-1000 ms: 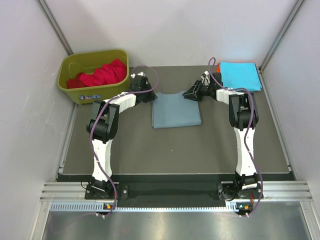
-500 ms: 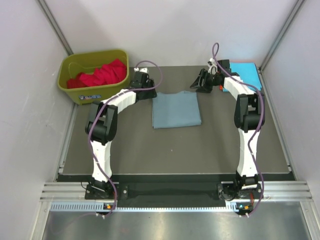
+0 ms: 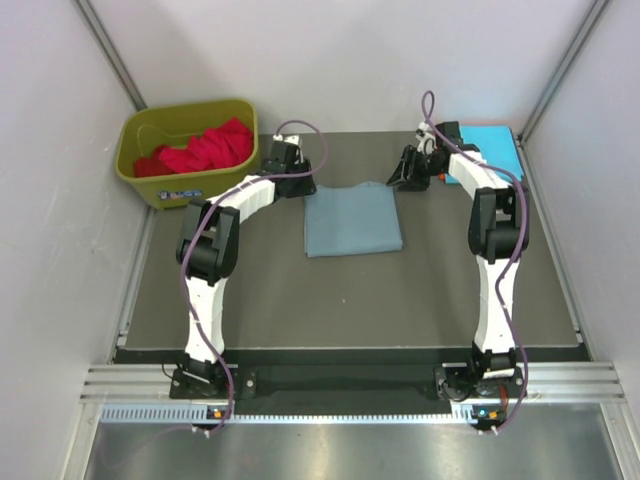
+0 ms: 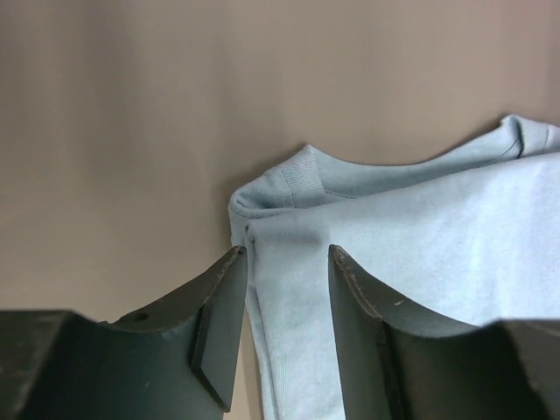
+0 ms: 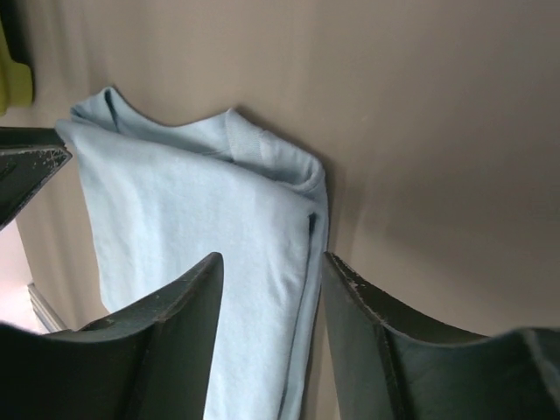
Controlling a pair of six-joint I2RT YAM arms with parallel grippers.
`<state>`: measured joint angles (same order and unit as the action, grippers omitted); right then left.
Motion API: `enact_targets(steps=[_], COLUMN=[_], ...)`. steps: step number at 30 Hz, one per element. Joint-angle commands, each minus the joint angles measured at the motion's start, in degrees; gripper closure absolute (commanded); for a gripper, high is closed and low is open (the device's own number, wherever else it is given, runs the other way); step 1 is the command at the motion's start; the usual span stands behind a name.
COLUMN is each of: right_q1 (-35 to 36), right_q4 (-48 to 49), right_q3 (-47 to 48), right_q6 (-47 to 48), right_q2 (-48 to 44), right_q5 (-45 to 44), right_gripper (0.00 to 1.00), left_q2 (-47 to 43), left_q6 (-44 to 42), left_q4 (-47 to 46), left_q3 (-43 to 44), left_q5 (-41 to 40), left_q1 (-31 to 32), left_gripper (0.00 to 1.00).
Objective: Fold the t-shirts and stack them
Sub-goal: Fold the tshirt
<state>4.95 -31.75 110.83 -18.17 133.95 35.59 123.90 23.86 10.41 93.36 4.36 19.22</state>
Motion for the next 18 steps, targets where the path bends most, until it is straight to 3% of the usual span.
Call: enact_targets(steps=[1,10,18], right_q1=[-0.21,0.06,0.67], right_q4=[-0.51,0.81,0.63], right_q3=[3.86,6.33,8.27], right_q6=[1.04,-0.46,-1.16], right_q2=[1.83,4.21,6.24], right_q5=[0.18,0.35,1.06], right_gripper=[0.52,0.64,0.66], left_q2=[0.82,1.79,3.55], left_q6=[-0.04,-0.04,-0.04], left_q4=[-0.83,-1.01,-0.4], left_q3=[2.79,3.84,5.69], left_q5=[1.18,1.44,2.23], left_q1=[-0.06,-0.41,-0.85], left_gripper=[0.54,0.56,0.6])
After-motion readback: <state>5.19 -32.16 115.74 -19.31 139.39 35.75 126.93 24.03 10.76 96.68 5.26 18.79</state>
